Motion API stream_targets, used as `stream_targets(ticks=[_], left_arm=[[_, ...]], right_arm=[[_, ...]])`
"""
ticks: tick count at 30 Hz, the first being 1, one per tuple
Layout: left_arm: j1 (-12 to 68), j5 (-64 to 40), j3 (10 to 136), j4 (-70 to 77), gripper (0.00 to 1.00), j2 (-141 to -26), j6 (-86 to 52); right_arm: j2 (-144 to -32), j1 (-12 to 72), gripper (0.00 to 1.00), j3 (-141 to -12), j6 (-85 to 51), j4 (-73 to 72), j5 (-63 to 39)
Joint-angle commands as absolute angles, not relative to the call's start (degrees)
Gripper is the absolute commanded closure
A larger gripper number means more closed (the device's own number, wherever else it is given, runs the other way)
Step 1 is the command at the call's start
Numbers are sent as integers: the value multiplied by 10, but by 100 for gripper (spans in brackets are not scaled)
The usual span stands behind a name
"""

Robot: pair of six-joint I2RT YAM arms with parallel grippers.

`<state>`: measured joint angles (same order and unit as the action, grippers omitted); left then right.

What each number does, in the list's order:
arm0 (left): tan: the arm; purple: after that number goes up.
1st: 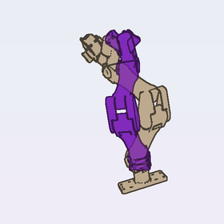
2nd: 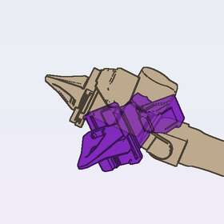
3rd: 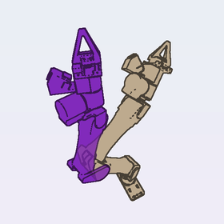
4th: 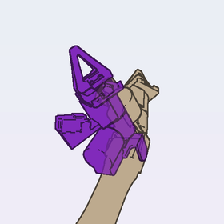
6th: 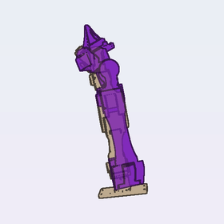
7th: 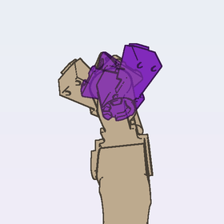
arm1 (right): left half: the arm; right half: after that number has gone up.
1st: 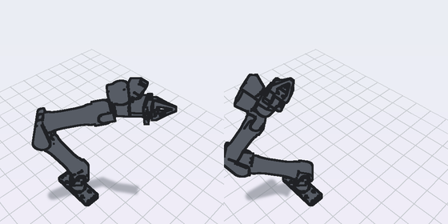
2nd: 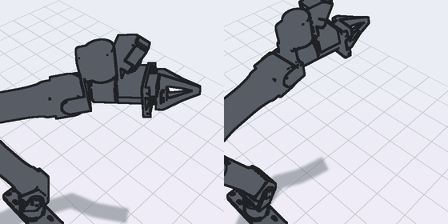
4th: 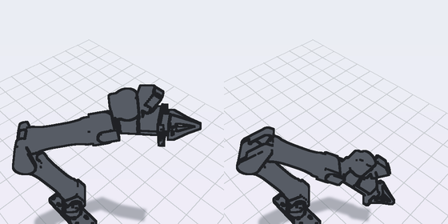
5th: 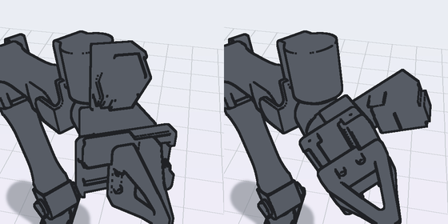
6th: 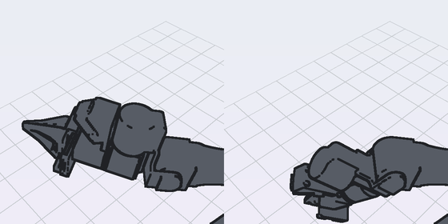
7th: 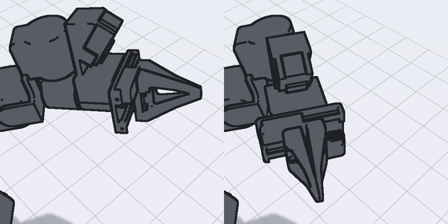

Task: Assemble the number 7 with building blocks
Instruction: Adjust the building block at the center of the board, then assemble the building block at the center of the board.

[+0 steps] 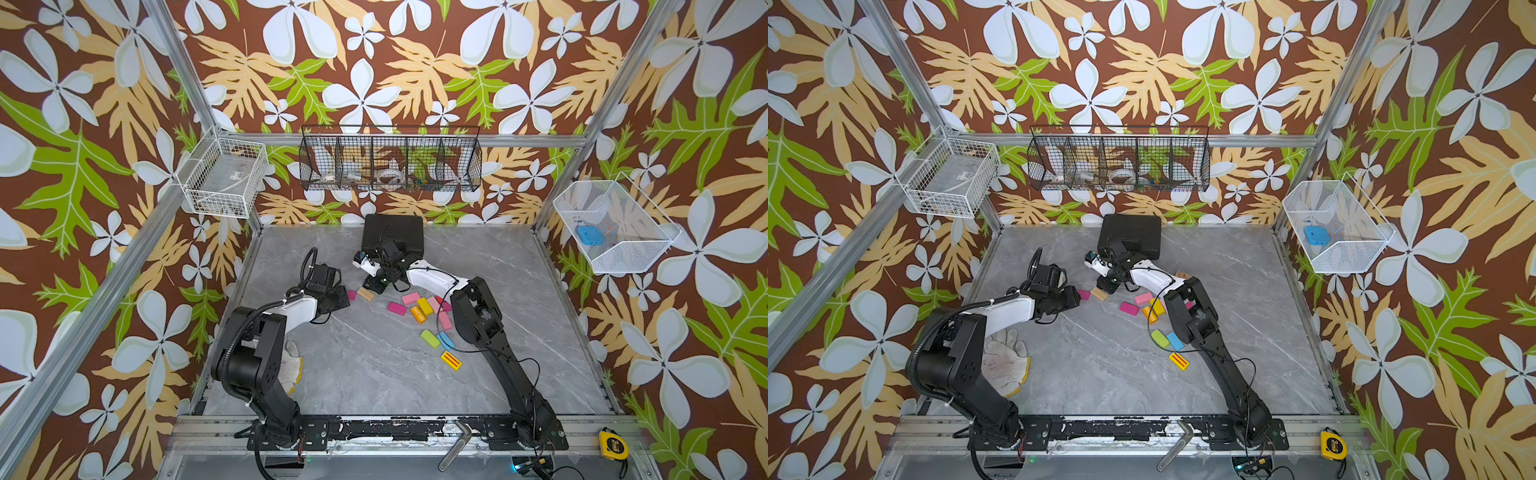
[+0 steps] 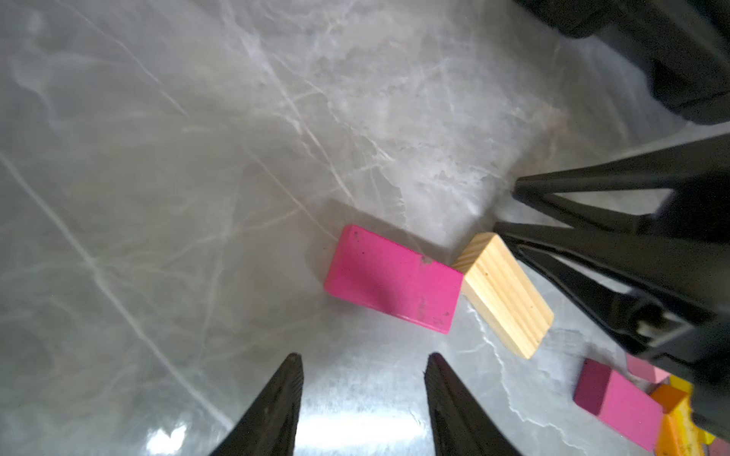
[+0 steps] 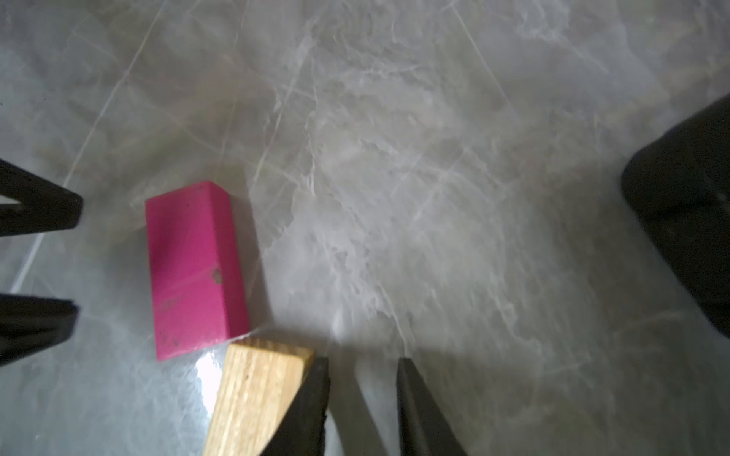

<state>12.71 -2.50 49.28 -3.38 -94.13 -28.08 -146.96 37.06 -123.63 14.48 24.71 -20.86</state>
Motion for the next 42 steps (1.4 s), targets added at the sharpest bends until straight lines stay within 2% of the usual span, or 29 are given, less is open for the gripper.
stream_targets(ticks=[1,16,25,32,36,42], left_arm=[[128,1,488,-47,46,-923,-281],[122,13,485,-45,46,-910,-281],[111,4,490,-33,46,-922,-279],[103,4,508,-11,46,-947,-283],[98,3,519,-2,46,-959,-287],[97,0,522,3,46,-967,-287]], right_arm=[[-1486,371,70,-1260,161,295,-217],[-1475,385,71,-1249,218,303,-259],[-1440,375,67,-1226,177,278,-209],[-1334,370,60,-1077,156,222,-214],[-1281,382,49,-993,145,186,-208],[-1256,396,43,-942,63,159,-160]])
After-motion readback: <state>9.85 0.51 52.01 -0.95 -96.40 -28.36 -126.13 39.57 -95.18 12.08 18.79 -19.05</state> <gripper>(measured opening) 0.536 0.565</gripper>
